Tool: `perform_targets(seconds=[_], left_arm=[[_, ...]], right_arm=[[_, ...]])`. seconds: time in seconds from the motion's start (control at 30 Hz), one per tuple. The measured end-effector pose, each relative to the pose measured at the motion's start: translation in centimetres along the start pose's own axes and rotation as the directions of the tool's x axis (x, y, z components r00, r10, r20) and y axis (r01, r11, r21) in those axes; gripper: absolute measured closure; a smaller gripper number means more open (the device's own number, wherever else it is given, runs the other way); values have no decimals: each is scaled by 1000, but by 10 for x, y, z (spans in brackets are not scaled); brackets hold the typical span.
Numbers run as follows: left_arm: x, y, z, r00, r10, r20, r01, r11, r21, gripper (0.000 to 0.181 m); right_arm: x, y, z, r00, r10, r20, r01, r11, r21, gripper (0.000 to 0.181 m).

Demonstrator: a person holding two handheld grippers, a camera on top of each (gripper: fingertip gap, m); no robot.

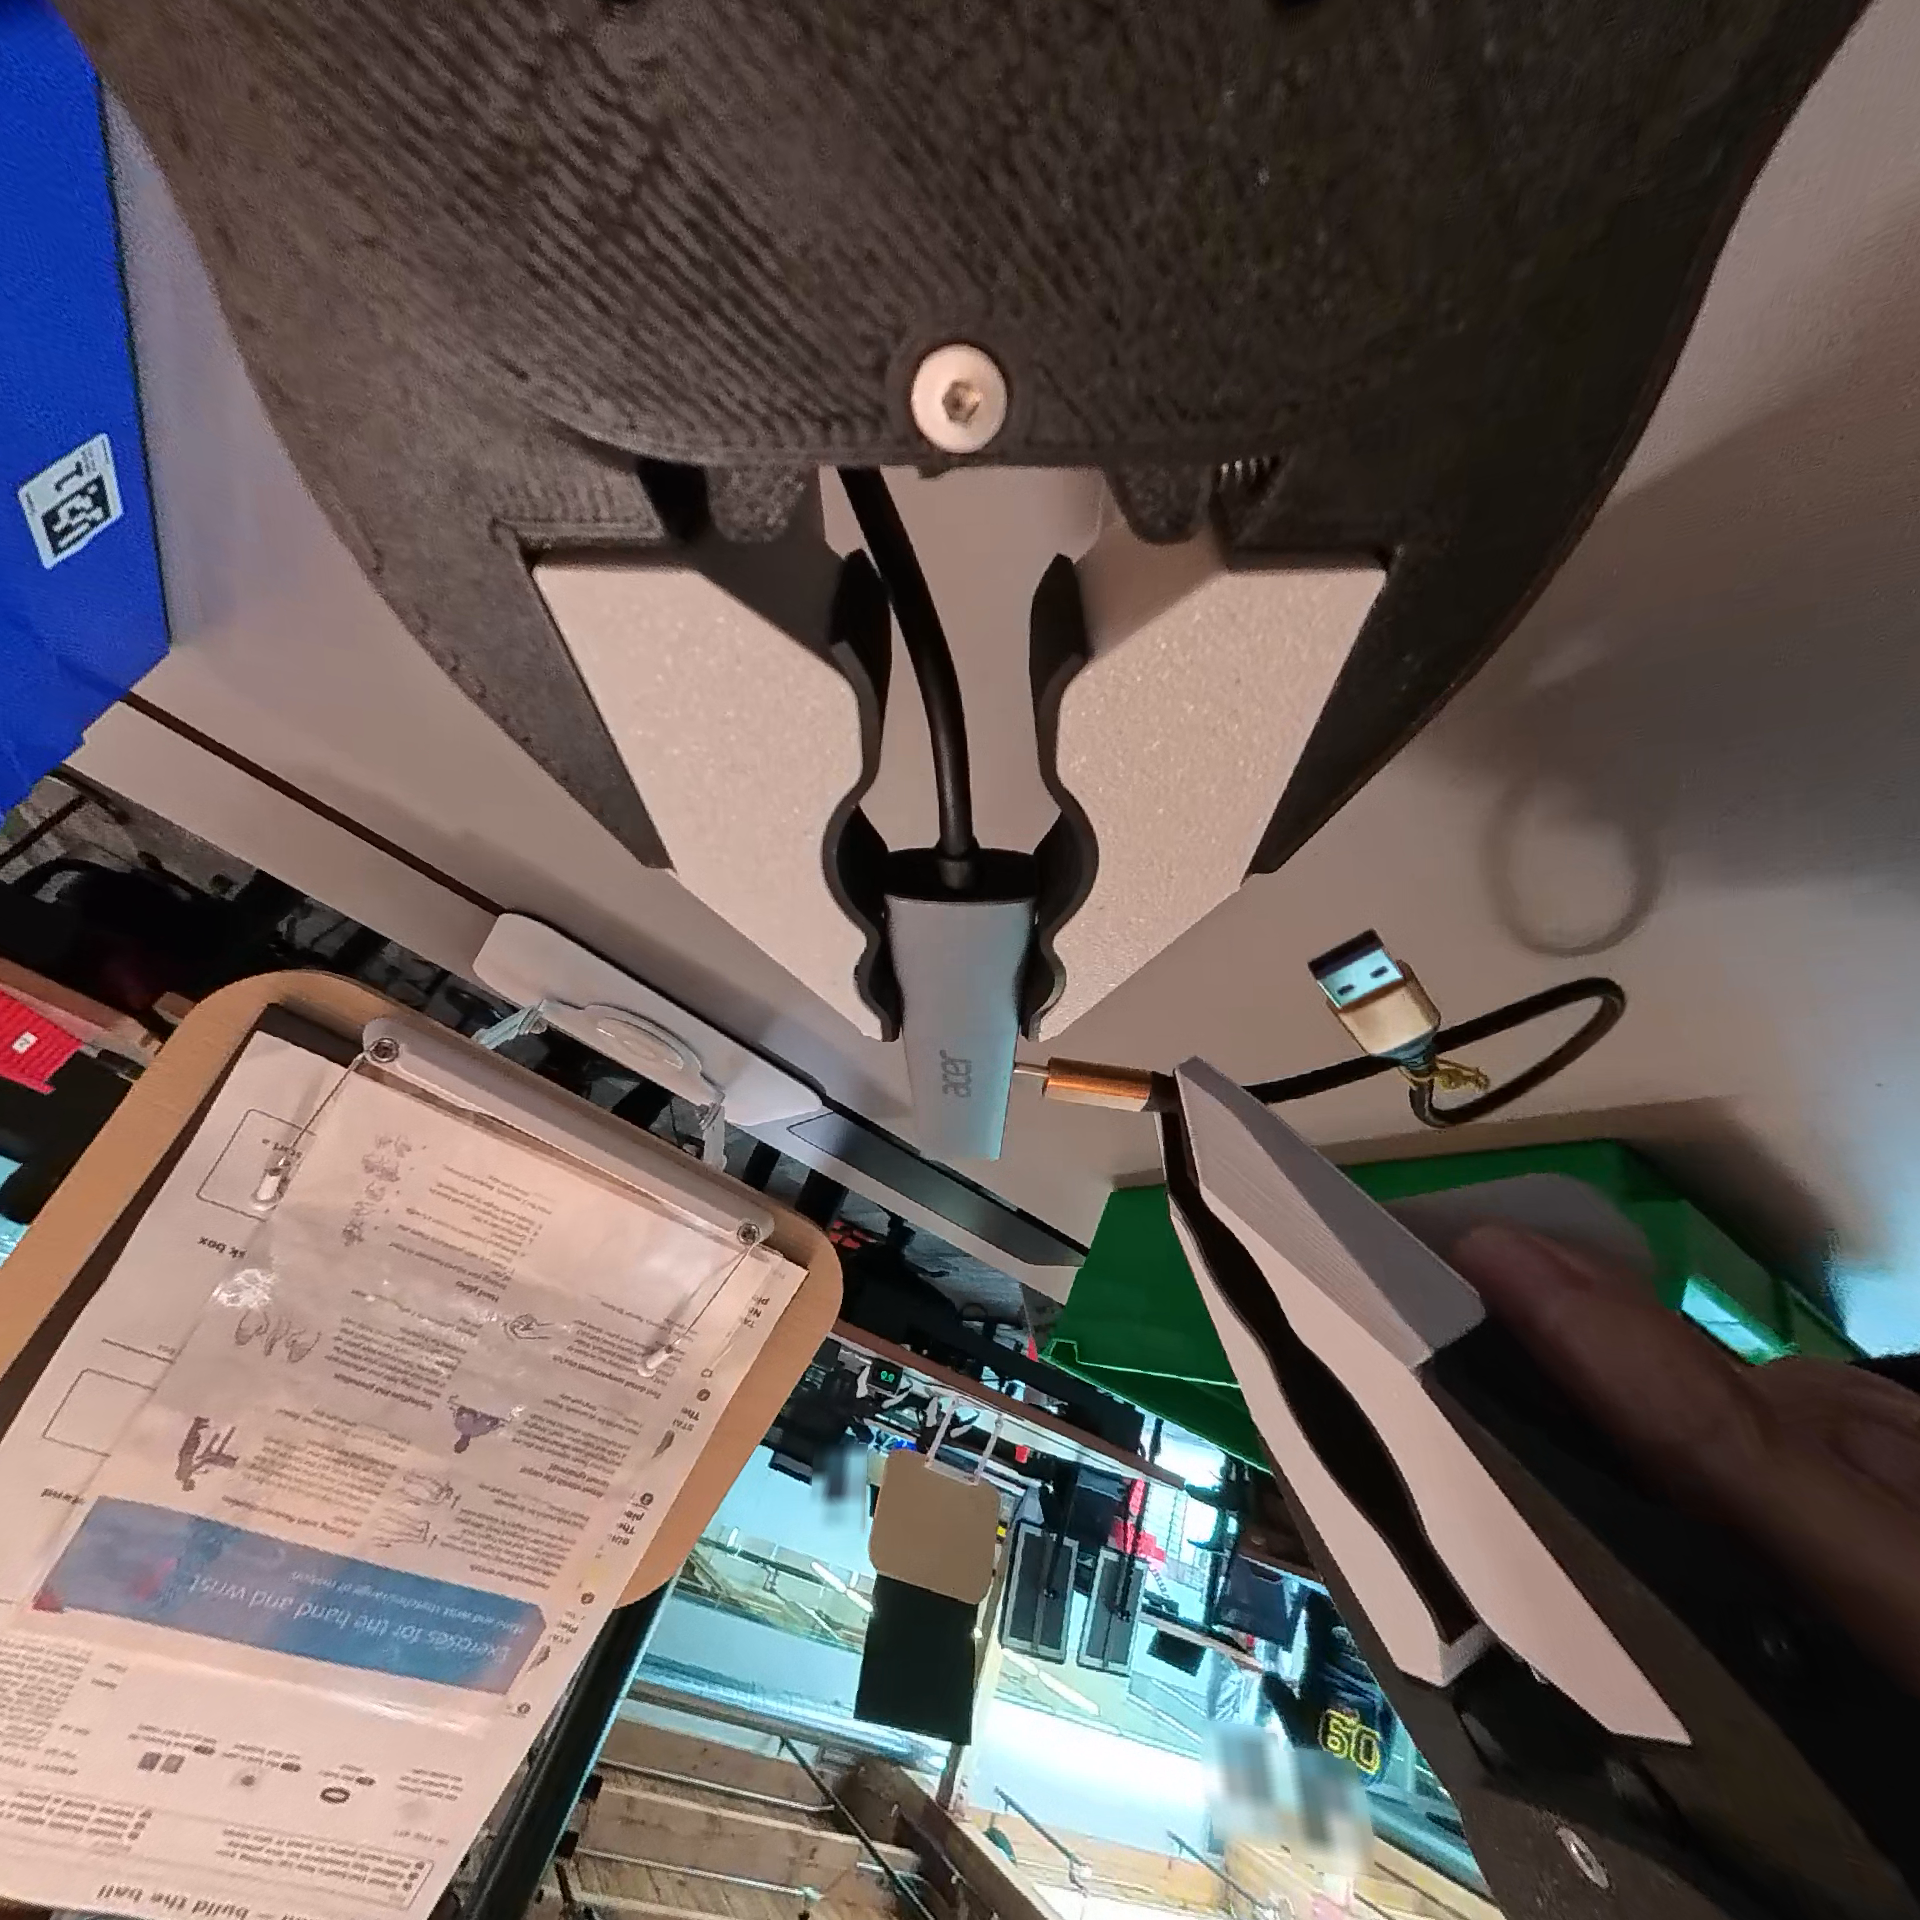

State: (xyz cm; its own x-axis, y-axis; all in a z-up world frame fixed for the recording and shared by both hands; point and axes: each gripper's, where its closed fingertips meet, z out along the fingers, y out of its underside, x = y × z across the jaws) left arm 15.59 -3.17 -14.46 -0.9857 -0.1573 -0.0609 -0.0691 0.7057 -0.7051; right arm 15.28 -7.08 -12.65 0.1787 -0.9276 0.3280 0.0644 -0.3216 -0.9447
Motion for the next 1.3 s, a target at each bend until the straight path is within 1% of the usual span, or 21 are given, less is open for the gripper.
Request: perform_targets(seconds=[0.13, 0.23, 0.27, 0.43, 0.5, 0.6, 0.7, 0.87, 0.93, 1.03, 1.1, 1.13, 1.2, 1.23, 1.3], left_arm=[[-1, -1, 2, 1000, 6, 8, -6, 1000, 5, 177], [0, -4, 3, 1000, 19, 17, -20, 1000, 20, 177], [0, -7, 4, 999, 24, 22, -24, 999, 31, 177], [-1, -19, 1, 998, 44, 53, -49, 994, 102, 177], [0, -19, 1, 995, 70, 70, -76, 993, 90, 177], [-2, -15, 9, 988, 106, 114, -112, 993, 45, 177], [0, -22, 7, 994, 71, 81, -80, 991, 109, 177], [-1, -22, 11, 993, 77, 94, -87, 991, 105, 177], [0, -27, 11, 995, 61, 80, -72, 986, 147, 177], [2, -27, 11, 995, 81, 62, -90, 985, 149, 176], [6, -29, 9, 995, 98, 36, -103, 980, 171, 176], [7, -31, 6, 995, 96, 32, -101, 977, 187, 175], [-4, -33, -10, 991, 95, 94, -112, 974, 198, 157], [-16, -33, -23, 983, 87, 159, -119, 972, 201, 154], [-49, -23, -58, 953, 45, 300, -106, 976, 190, 155]], right_arm=[[-2, -1, 0, 1000, 12, 18, -12, 1000, 11, 160], [1, -3, -1, 997, 69, 26, -69, 997, 22, 159], [2, -3, -1, 995, 97, 28, -98, 995, 27, 159], [7, 1, -2, 995, 102, 16, -102, 995, 5, 158], [9, -7, -5, 998, 70, -5, -70, 997, 39, 158], [7, -1, -2, 999, 31, -13, -31, 1000, -1, 158], [12, -3, -6, 998, 61, -21, -60, 998, 21, 158], [11, -3, -4, 999, 43, -32, -43, 999, 13, 158], [16, -5, -7, 998, 34, -54, -33, 999, 28, 158], [18, -2, -7, 993, 109, -44, -108, 994, 31, 159], [20, -4, -10, 992, 115, -46, -112, 992, 54, 159], [24, -5, -11, 989, 138, -59, -133, 989, 69, 159], [34, -5, -15, 980, 182, -79, -175, 981, 86, 159], [39, -3, -17, 974, 212, -82, -205, 975, 90, 159], [47, -2, -21, 958, 270, -94, -259, 959, 111, 159]])
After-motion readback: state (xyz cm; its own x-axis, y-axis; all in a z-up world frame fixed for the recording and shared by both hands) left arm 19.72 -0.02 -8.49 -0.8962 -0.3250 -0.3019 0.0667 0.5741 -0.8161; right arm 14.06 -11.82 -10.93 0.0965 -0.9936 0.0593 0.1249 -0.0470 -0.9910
